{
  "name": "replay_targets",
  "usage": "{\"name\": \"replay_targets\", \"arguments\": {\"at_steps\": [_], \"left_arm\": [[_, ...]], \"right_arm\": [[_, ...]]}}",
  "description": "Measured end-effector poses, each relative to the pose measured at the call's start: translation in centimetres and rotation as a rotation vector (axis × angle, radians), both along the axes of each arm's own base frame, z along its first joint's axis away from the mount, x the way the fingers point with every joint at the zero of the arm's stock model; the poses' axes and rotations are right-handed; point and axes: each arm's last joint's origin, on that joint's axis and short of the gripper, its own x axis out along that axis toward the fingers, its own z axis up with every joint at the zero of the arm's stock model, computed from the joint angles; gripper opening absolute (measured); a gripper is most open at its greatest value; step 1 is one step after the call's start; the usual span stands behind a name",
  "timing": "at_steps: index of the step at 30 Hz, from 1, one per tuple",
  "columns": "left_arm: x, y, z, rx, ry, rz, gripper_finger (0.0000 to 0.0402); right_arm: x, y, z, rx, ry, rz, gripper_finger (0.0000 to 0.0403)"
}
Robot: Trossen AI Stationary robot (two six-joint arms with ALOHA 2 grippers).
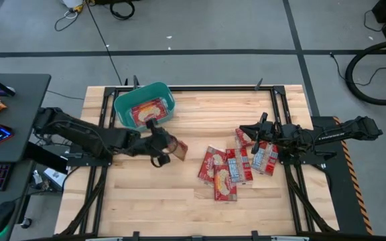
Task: Sort popcorn bags into baskets
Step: Put the red popcorn bag into the green bin
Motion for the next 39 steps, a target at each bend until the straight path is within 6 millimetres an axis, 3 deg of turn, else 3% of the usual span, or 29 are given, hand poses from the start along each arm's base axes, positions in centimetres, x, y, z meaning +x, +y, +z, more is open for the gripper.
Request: {"name": "replay_targets", "arguments": {"at_steps": [20, 30, 39], "left_arm": [[-6.2, 4.2, 5.0, 0.063, -0.098, 0.177, 0.0], [-10.3, 5.5, 5.3, 0.118, 0.023, 0.255, 0.0], [-12.1, 6.2, 4.7, 0.21, 0.189, 0.308, 0.0]], "right_arm": [[0.0, 0.0, 0.0, 0.0, 0.0, 0.0, 0.0025], [0.0, 0.0, 0.0, 0.0, 0.0, 0.0, 0.0025], [0.0, 0.0, 0.0, 0.0, 0.001, 0.0, 0.0025]]}}
